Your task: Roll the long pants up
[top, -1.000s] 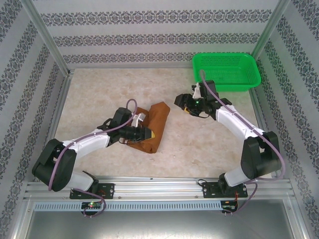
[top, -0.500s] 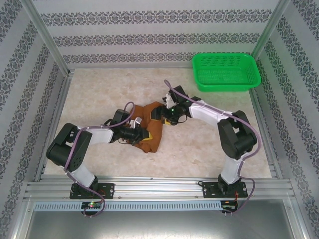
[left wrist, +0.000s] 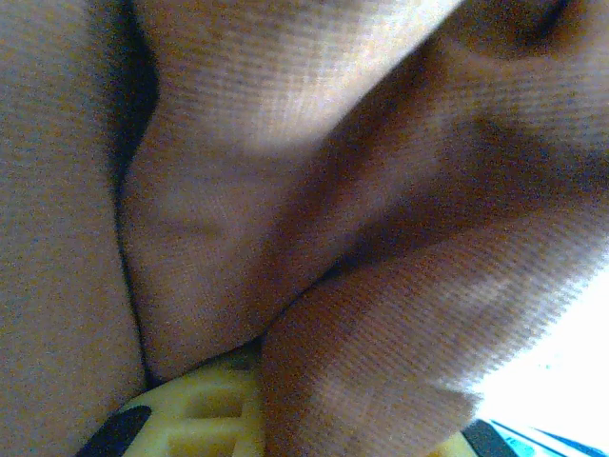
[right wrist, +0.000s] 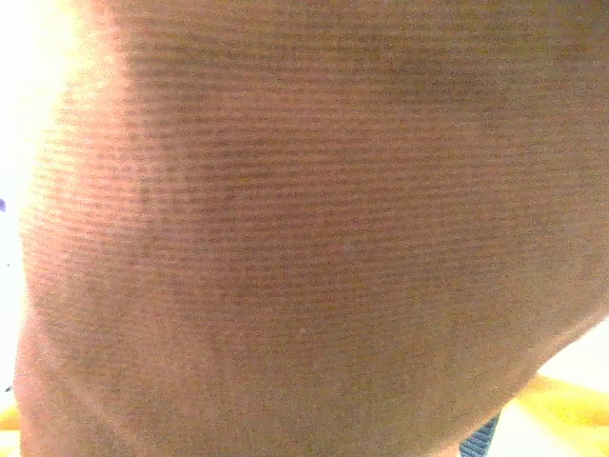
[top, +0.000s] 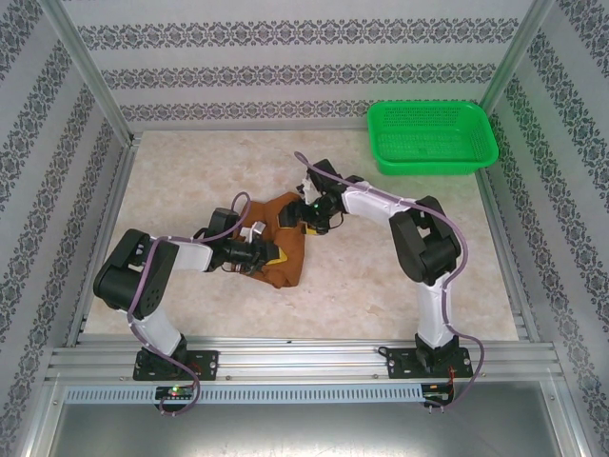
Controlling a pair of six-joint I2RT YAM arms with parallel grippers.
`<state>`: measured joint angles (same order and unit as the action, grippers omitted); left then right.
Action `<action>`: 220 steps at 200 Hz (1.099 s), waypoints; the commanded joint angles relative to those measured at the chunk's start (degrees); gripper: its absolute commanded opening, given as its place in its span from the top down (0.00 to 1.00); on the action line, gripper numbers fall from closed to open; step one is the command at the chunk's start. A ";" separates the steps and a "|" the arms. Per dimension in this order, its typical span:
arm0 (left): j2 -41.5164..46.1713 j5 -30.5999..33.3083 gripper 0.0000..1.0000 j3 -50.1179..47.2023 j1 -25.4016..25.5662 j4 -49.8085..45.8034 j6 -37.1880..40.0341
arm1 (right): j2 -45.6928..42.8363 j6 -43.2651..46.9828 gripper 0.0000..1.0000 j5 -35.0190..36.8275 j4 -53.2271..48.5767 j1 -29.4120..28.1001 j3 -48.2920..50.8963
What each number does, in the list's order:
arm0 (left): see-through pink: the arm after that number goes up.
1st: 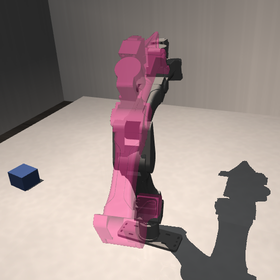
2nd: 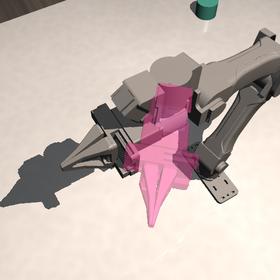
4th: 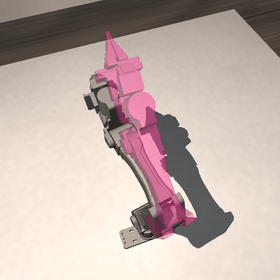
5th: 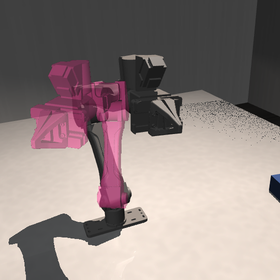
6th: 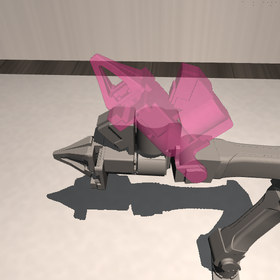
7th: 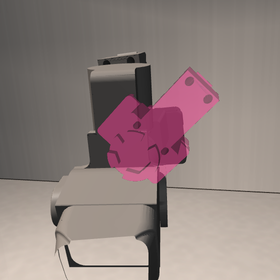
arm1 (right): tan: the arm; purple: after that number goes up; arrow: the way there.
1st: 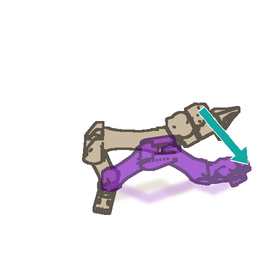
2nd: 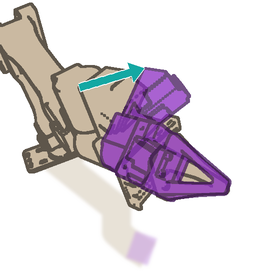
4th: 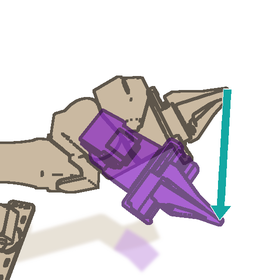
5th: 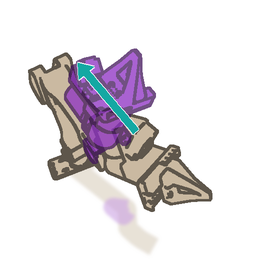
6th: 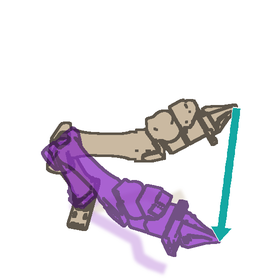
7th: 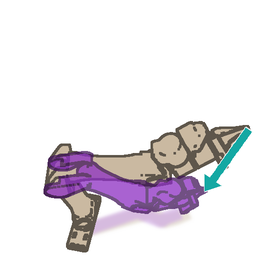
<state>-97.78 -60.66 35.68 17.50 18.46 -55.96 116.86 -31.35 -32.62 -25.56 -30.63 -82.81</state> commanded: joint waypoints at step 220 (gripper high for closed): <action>-12.69 -2.13 1.00 -2.58 -0.73 7.10 1.40 | -11.62 -3.02 1.00 3.80 -1.25 -0.42 -3.23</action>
<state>-105.58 -69.43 35.79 16.75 31.22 -55.81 103.44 -33.12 -26.55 -29.54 -30.55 -84.62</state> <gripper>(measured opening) 0.146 0.068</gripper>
